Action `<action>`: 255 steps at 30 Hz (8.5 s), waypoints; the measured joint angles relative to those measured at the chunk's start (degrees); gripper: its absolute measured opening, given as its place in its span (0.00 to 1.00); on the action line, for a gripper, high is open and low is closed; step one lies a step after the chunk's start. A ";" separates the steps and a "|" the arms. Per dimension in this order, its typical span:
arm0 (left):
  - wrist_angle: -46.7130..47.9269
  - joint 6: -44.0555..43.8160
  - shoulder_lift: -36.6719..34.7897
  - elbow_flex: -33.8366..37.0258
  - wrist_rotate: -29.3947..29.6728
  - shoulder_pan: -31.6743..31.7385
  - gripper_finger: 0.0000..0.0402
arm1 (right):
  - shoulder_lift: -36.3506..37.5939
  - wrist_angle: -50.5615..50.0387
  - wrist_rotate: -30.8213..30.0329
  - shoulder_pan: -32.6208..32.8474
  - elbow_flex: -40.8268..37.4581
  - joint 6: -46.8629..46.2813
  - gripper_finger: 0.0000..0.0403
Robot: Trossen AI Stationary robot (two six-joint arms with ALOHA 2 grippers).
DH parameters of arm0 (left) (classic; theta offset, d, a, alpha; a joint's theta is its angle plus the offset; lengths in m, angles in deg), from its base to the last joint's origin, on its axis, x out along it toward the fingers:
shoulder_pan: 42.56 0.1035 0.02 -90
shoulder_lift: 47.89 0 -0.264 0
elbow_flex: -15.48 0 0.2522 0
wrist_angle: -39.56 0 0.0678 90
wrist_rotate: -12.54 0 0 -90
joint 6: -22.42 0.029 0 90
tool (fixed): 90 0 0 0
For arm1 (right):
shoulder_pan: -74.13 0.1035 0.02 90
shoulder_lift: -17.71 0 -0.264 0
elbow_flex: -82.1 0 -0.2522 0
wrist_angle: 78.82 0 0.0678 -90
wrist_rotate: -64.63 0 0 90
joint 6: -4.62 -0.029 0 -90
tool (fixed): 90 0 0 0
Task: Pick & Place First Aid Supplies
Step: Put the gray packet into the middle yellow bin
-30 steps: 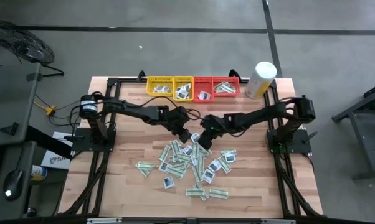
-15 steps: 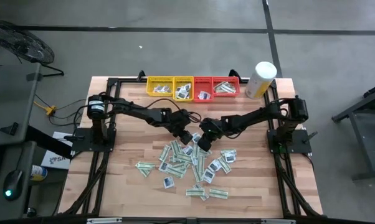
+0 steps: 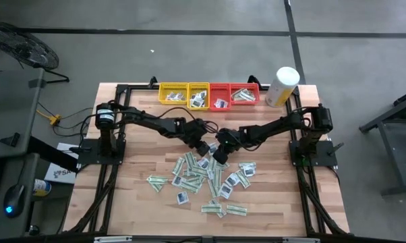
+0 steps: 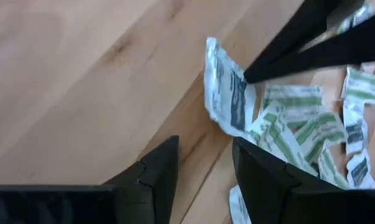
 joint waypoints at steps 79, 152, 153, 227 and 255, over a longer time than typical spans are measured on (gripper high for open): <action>2.49 -6.85 0.79 0.00 -1.26 0.47 0.00 | 8.08 -2.87 -1.01 -2.54 -0.17 0.34 0.00; 6.18 1.52 -10.15 -5.73 28.82 22.88 0.44 | 25.88 -37.84 1.55 -24.13 0.00 27.02 0.00; 6.01 1.68 -10.41 -5.73 28.88 22.88 0.44 | 26.55 -38.69 1.62 -24.15 0.00 26.69 0.01; 10.47 1.05 -43.63 25.66 30.33 -15.88 0.44 | 27.40 -11.26 -10.99 29.72 -25.36 -60.77 0.41; 9.02 1.09 -43.52 25.75 30.44 -15.80 0.44 | 24.79 -10.39 -13.03 27.87 -25.64 -62.93 0.01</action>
